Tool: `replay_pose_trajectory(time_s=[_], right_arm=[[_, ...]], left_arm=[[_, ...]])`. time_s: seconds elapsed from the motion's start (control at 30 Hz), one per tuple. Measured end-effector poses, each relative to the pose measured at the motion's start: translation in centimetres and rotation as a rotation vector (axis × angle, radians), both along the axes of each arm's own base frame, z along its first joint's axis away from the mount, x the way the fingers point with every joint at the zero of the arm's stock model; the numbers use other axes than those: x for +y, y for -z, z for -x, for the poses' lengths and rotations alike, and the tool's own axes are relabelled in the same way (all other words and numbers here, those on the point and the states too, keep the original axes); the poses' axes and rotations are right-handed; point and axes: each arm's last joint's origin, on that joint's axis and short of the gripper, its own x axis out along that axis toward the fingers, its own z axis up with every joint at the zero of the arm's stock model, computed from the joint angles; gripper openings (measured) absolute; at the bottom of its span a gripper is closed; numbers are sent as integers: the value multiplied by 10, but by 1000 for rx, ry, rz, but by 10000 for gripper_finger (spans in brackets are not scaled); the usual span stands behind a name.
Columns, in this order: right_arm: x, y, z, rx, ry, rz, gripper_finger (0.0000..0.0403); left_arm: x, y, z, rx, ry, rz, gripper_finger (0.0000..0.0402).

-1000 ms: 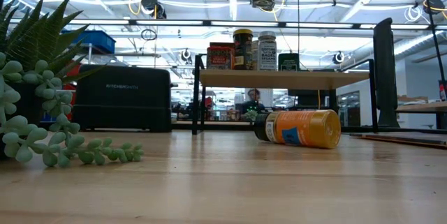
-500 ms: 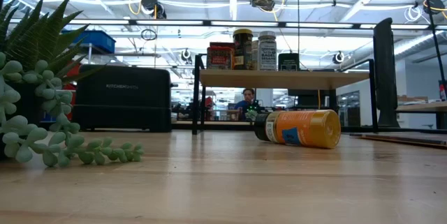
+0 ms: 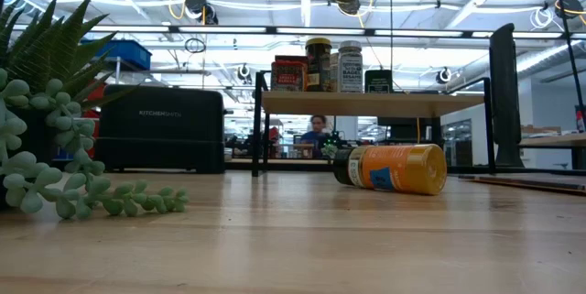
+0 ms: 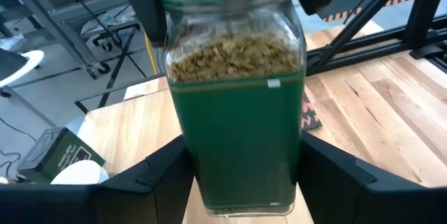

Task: Shelf spices
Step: Put the green seasoning bottle on the shelf

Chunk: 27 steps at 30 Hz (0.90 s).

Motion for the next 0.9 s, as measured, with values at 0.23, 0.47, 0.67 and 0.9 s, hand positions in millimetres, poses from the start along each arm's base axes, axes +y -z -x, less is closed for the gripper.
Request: replay_pose_trajectory(time_s=[0.23,0.47,0.67,0.9], right_arm=[[-5,-3,10,14,3,4,194],[-10,-4,14,13,11,13,193],[-10,-6,14,-6,6,24,193],[-10,-8,13,-34,1,35,193]], left_arm=[[0,-1,0,-4,-2,1,233],[1,-1,0,-1,-8,1,233],[1,0,0,-2,-9,-4,233],[1,-1,0,-17,-10,-6,233]])
